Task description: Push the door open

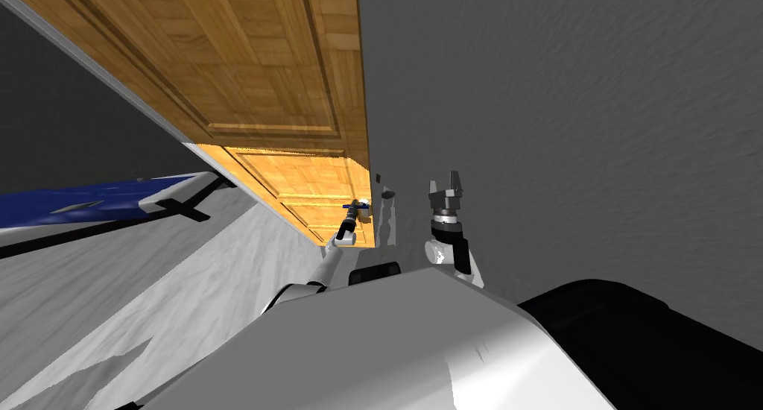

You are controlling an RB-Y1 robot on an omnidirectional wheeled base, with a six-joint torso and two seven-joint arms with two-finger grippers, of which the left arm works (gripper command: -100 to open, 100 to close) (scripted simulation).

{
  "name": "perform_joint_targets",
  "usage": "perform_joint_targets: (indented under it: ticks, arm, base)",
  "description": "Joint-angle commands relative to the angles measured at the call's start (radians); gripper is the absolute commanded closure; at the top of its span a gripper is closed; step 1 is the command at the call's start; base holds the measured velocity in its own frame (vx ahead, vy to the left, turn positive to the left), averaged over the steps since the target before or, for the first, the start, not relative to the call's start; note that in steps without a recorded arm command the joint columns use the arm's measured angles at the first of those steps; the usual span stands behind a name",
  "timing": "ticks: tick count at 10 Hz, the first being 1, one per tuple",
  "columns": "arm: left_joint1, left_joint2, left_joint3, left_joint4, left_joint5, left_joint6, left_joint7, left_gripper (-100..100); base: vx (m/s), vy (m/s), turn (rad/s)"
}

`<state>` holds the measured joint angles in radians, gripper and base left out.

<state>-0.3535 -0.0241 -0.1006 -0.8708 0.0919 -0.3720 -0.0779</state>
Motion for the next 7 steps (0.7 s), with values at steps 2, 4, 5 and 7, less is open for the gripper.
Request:
perform_joint_targets:
  ticks: [2,4,5,7]
  arm:
    - [0.0,0.0,0.0,0.0,0.0,0.0,0.0,100]
    - [0.0,0.0,0.0,0.0,0.0,0.0,0.0,100]
    - [0.0,0.0,0.0,0.0,0.0,0.0,0.0,100]
    - [0.0,0.0,0.0,0.0,0.0,0.0,0.0,100]
  base:
    - [0.032,-0.015,0.005]
    - [-0.029,0.011,-0.013]
    - [-0.012,0.006,-0.001]
    - [-0.003,0.0,0.002]
